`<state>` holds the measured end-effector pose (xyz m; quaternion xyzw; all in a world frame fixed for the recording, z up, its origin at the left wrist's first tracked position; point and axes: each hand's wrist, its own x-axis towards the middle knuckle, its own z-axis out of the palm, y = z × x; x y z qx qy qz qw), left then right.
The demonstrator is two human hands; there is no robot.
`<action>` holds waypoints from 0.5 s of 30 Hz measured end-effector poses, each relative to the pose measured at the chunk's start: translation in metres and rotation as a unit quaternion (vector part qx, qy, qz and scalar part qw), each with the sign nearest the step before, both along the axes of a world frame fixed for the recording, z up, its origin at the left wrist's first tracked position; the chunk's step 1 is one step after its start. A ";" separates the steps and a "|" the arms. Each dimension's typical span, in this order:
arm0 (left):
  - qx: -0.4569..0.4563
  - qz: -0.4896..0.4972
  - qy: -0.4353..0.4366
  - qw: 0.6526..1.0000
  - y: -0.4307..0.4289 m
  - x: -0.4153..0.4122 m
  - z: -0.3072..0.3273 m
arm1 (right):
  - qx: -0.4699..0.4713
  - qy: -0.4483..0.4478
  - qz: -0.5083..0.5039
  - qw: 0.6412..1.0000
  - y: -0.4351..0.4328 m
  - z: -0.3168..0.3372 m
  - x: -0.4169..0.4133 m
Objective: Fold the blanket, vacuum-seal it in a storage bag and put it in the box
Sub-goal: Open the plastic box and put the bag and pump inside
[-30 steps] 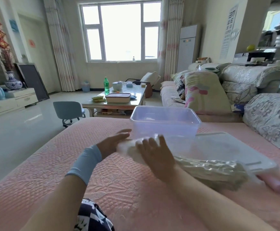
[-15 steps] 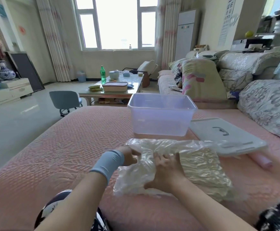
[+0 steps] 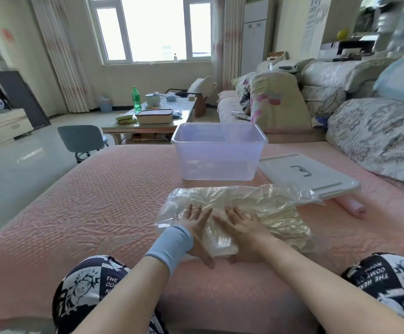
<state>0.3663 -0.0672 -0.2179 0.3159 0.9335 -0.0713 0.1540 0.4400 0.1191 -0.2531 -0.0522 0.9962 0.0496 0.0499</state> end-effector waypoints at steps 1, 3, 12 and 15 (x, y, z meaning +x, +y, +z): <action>0.001 -0.001 0.019 1.000 0.001 0.001 -0.001 | 0.005 0.008 0.008 1.000 0.001 0.003 -0.003; 0.005 -0.009 0.071 0.997 0.003 0.001 -0.004 | 0.010 0.022 0.016 1.000 0.003 0.010 -0.008; 0.060 -0.034 0.184 0.981 0.007 -0.008 -0.032 | 0.019 0.011 -0.077 0.997 0.019 -0.006 -0.001; 0.065 -0.023 0.139 0.988 0.012 -0.010 -0.028 | 0.047 0.017 -0.056 0.997 0.014 0.005 -0.003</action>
